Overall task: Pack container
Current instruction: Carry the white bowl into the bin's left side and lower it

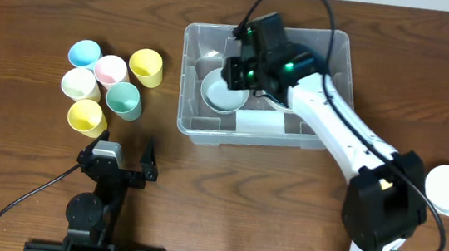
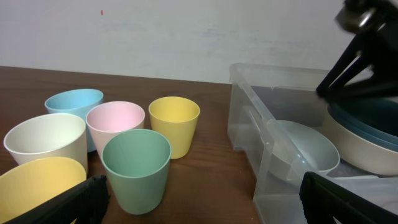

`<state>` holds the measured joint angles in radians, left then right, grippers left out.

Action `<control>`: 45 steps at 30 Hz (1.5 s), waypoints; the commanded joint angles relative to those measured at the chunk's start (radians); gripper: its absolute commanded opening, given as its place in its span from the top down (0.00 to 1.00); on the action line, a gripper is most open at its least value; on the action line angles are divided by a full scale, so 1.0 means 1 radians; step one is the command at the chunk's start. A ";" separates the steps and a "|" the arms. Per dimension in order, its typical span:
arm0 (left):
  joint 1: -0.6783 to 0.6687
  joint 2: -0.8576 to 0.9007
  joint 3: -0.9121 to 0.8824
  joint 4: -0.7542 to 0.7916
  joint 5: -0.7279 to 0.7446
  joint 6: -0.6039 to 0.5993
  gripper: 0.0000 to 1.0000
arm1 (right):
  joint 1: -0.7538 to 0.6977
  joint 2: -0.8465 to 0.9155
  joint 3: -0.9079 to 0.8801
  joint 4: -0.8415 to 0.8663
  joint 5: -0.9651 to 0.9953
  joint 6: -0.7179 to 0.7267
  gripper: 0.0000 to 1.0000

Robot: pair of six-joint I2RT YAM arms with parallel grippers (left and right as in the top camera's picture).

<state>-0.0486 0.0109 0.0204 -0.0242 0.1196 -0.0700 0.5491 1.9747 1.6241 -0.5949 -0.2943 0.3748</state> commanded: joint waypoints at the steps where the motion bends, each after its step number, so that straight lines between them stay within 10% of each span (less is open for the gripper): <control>1: -0.002 -0.006 -0.016 -0.036 0.007 0.017 0.02 | 0.022 0.040 0.016 -0.012 0.038 -0.024 0.78; 45: -0.002 -0.006 -0.016 -0.036 0.007 0.017 0.02 | 0.027 0.200 0.016 0.075 0.306 -0.216 0.77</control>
<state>-0.0486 0.0109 0.0204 -0.0242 0.1196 -0.0700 0.5709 2.1395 1.6241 -0.5308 -0.0231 0.1993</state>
